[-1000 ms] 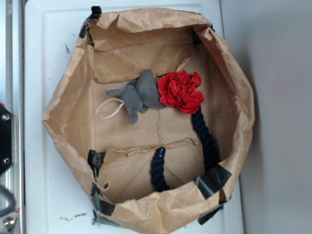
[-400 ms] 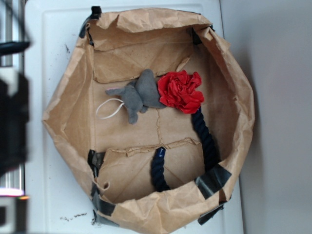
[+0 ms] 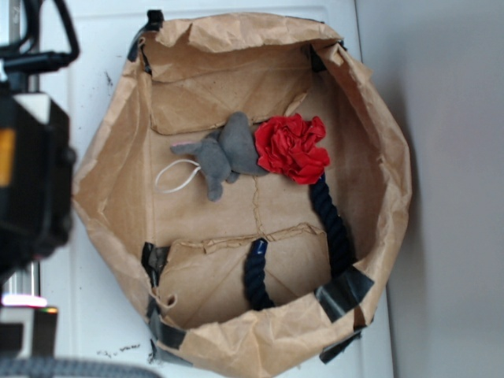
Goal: Grab the gray animal.
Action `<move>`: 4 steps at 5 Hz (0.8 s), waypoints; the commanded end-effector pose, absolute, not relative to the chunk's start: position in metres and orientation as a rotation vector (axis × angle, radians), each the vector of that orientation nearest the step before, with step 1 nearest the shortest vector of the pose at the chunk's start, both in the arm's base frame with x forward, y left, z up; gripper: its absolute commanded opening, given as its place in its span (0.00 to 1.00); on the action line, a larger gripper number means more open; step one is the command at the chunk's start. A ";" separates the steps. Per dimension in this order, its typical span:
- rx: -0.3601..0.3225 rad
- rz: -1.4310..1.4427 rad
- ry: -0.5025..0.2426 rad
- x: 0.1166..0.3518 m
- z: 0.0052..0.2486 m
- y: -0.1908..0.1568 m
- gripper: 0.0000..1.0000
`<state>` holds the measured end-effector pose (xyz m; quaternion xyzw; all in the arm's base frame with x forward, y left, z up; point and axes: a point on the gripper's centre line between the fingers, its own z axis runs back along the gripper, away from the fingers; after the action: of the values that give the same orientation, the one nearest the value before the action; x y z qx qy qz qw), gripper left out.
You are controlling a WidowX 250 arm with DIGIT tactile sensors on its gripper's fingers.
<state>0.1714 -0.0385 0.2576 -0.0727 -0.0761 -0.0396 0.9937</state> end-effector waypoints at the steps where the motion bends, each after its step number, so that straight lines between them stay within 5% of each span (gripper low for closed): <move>1: -0.106 -0.129 -0.192 0.209 0.220 -0.023 1.00; 2: -0.047 -0.220 -0.202 0.225 0.180 -0.007 1.00; 3: -0.061 -0.246 -0.181 0.239 0.152 0.016 1.00; 4: -0.061 -0.246 -0.181 0.239 0.152 0.016 1.00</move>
<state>0.2358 0.0140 0.1426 -0.0344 -0.0733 -0.1270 0.9886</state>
